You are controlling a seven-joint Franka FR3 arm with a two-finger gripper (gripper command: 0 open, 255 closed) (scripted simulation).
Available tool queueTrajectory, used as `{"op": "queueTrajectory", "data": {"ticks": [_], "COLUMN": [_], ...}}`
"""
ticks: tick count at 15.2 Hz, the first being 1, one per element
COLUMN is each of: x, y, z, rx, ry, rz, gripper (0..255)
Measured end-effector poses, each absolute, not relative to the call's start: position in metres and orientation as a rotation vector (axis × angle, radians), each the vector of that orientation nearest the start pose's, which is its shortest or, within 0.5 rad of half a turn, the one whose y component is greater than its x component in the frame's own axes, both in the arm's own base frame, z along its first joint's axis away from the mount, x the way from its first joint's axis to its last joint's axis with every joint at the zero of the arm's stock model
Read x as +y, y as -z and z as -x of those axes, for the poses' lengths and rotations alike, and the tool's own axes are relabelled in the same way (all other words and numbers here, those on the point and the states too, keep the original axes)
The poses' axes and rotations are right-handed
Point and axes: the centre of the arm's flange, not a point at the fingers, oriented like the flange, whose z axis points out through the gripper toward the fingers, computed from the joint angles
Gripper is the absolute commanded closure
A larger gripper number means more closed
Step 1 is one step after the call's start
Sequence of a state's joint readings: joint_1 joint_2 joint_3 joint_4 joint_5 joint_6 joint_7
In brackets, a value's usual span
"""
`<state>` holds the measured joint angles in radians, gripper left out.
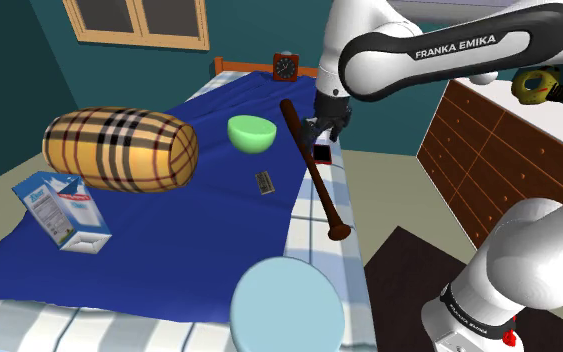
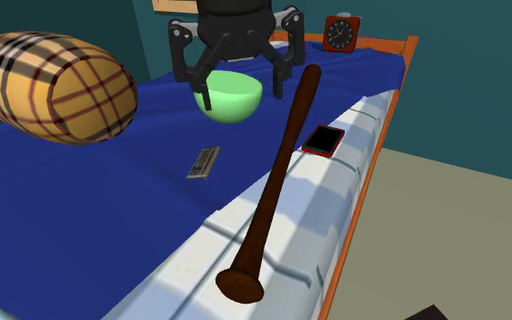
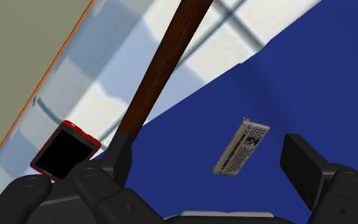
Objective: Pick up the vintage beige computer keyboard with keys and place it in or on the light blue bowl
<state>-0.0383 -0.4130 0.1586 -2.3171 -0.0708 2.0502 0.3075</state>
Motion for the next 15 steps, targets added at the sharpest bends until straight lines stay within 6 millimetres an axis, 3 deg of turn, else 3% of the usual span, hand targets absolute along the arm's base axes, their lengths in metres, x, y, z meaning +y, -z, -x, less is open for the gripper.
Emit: {"op": "queueTrajectory", "data": {"ticks": [10, 15], "x": [0.088, 0.093], "y": [-0.423, -0.382], "z": [-0.542, -0.592], "rx": [0.482, 0.590], "ry": [0.244, 0.231], "rz": [3.203, 3.190], "gripper": [0, 0]}}
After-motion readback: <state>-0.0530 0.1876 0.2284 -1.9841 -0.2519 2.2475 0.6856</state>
